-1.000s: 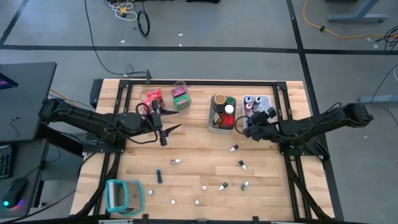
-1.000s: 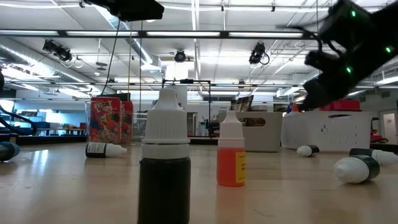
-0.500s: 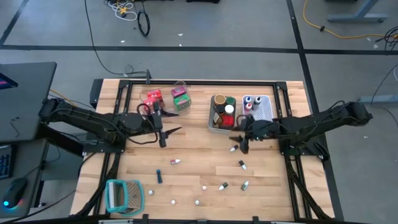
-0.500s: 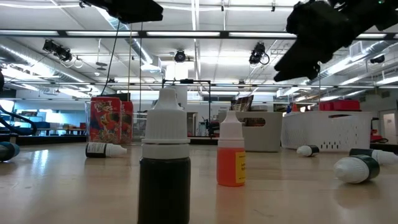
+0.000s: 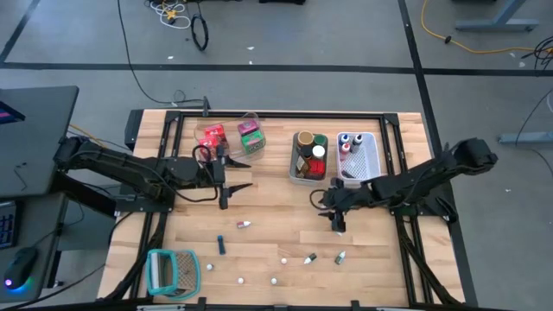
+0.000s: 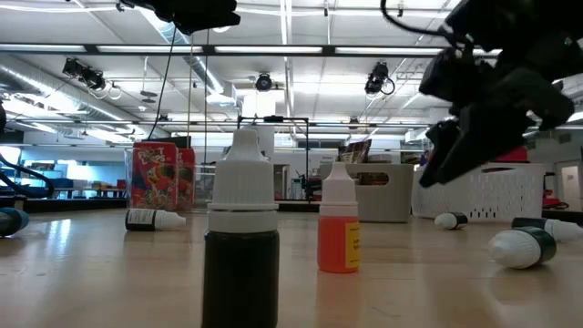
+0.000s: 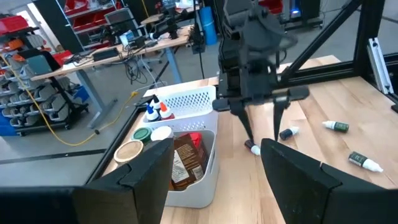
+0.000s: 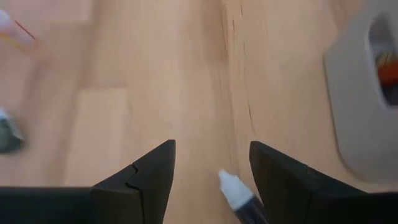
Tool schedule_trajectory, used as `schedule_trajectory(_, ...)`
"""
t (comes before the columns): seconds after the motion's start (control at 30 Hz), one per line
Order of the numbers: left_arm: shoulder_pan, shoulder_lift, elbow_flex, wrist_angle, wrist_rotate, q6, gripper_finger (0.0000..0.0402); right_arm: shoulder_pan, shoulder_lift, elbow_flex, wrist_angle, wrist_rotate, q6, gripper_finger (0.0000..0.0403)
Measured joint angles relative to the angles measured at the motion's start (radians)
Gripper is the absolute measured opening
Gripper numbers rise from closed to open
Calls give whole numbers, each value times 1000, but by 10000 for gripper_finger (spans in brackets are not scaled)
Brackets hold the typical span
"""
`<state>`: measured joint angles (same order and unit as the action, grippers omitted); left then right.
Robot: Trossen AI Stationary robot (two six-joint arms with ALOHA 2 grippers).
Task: Pick & Place Kitchen Items
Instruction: Put the small red food coloring bottle into the white bin
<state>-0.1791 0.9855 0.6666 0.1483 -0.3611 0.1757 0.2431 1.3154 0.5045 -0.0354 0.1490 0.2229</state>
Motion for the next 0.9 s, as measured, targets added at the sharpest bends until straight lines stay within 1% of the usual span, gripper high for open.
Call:
schedule_trajectory(0.13,0,0,0,0,0,0,251,-13,59,0,-29,0,-12,217)
schedule_trajectory(0.27,0,0,0,0,-12,15,251,-27,99,0,-54,1,-95,217)
schedule_trajectory(0.43,0,0,0,1,-15,14,251,-39,131,1,-80,43,-176,217)
schedule_trajectory(0.53,0,0,0,0,-15,14,251,-45,145,4,-96,33,-200,212)
schedule_trajectory(0.7,0,0,0,-1,-15,13,251,-46,148,3,-82,-1,-191,176)
schedule_trajectory(0.9,0,0,0,-1,-15,12,251,-46,149,2,-67,-34,-59,123)
